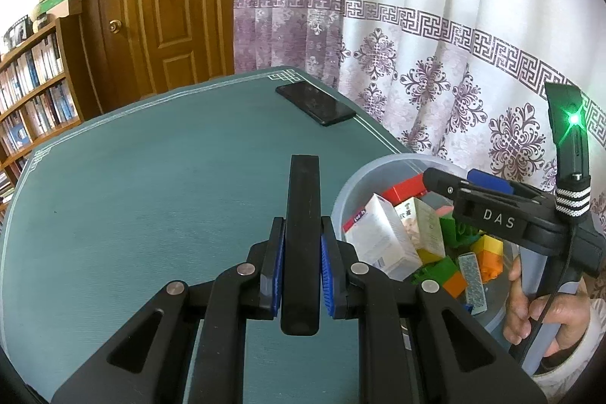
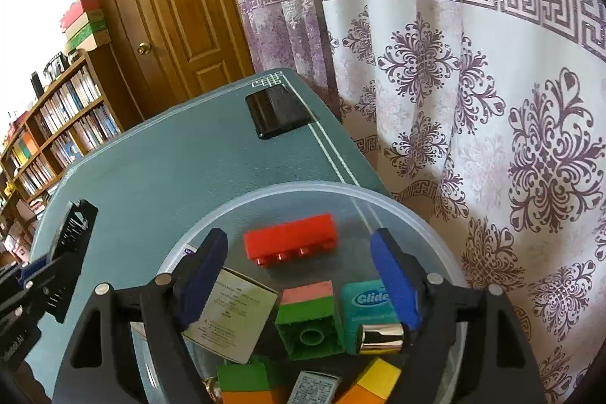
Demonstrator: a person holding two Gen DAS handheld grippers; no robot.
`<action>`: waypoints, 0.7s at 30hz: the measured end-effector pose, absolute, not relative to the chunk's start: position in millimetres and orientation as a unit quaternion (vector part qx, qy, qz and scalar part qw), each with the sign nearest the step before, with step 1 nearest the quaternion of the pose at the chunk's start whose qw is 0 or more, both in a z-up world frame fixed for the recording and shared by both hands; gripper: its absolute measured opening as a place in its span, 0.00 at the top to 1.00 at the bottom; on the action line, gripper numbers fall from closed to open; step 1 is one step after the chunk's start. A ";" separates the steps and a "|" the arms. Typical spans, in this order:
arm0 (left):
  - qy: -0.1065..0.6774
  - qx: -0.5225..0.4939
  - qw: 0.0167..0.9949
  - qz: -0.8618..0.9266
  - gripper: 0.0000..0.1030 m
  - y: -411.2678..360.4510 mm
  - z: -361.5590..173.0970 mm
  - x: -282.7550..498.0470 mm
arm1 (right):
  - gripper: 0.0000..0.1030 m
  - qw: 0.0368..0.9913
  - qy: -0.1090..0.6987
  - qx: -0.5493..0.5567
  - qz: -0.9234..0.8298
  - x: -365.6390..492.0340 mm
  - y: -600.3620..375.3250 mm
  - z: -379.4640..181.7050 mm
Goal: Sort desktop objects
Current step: 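Carry the harmonica and red block over the clear bowl with both tools, then open both tools to drop the harmonica and red block into the bowl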
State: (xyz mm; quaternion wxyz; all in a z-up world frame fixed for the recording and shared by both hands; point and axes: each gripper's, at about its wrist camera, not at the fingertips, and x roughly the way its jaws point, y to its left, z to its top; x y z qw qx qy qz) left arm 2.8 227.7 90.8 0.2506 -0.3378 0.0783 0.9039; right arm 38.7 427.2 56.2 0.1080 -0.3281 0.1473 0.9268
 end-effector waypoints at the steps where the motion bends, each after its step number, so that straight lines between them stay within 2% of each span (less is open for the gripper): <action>1: 0.078 -0.339 0.252 0.903 0.82 228.5 90.2 3.2 | 0.21 0.109 0.147 -0.327 0.927 38.8 428.6 56.7; 21: 0.079 -0.348 0.343 0.869 0.82 278.9 85.5 41.4 | 0.21 0.189 0.145 -0.294 0.926 87.8 465.8 61.2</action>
